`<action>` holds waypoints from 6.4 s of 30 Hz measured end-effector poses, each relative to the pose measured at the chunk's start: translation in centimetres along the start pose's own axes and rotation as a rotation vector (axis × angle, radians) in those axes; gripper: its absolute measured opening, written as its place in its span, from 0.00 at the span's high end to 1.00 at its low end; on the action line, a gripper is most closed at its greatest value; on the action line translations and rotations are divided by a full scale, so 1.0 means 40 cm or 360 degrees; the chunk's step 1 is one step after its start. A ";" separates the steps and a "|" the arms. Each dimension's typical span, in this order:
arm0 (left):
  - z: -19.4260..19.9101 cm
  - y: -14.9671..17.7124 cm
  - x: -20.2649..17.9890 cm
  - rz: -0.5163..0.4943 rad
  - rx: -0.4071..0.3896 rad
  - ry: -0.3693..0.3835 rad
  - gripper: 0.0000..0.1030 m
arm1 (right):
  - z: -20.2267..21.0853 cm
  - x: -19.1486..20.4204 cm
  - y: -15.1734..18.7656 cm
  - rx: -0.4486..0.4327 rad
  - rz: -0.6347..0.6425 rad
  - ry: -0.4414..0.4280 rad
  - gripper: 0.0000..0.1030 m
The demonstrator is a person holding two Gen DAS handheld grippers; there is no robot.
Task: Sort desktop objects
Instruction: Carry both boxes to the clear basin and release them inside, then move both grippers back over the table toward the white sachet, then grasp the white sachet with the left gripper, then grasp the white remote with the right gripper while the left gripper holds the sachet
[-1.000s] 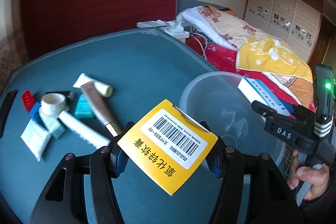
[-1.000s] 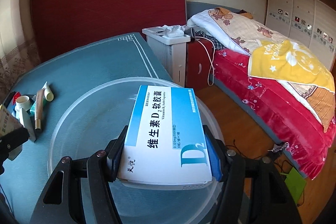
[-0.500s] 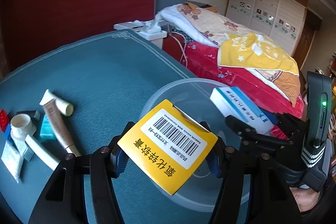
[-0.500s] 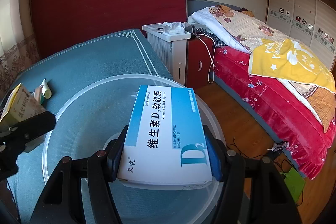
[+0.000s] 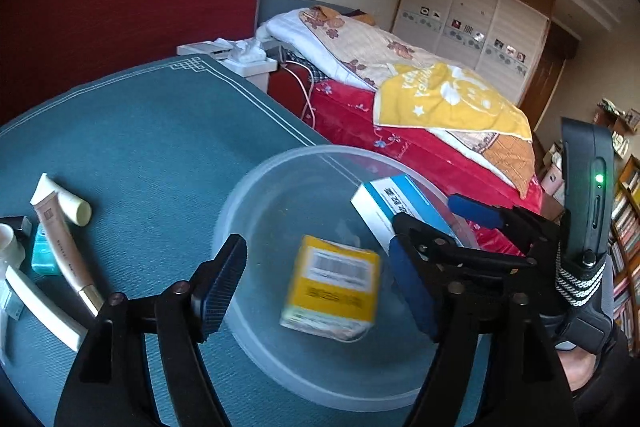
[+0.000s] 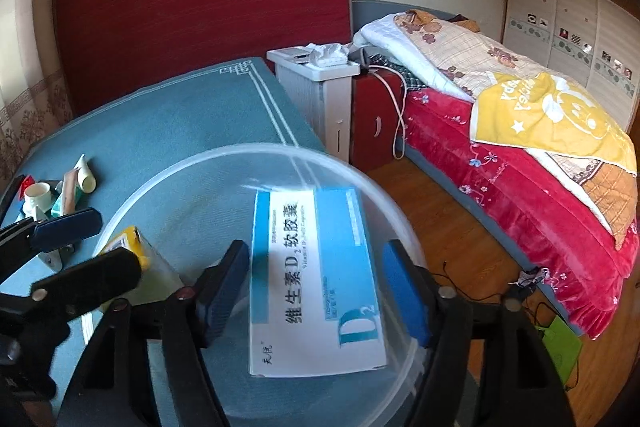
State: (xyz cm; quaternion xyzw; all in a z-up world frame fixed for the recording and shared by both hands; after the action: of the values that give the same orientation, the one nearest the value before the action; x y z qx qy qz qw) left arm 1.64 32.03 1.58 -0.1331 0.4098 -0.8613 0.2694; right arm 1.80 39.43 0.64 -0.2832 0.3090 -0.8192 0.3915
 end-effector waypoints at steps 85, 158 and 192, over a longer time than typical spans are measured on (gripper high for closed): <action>0.298 0.339 0.508 0.0554 0.0205 -0.0879 0.09 | 0.108 0.230 0.093 -0.0053 0.0213 -0.0270 0.22; 0.324 0.475 0.695 0.0781 0.0385 -0.1035 0.09 | -0.047 0.695 0.240 0.0280 0.0607 -0.0648 0.31; 0.319 0.380 0.571 0.0583 0.0090 -0.0761 0.42 | -0.033 0.635 0.248 0.0441 0.0356 -0.0825 0.83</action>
State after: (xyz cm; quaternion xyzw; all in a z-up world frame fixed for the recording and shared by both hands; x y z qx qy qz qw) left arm -5.95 2.97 -2.03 -0.2485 0.3278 -0.7536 0.5127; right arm -8.03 14.05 -1.80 -0.3909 0.1136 -0.7059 0.5796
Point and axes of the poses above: each gripper's, at about its wrist camera, not at the fingertips, and z roughly against the way its jaws point, x to its left, y to its underside, the point moved 8 cm from there along -z, roughly the way its jaws point, and after that the axes turned 15 degrees about -z, right-handed, at the moved point
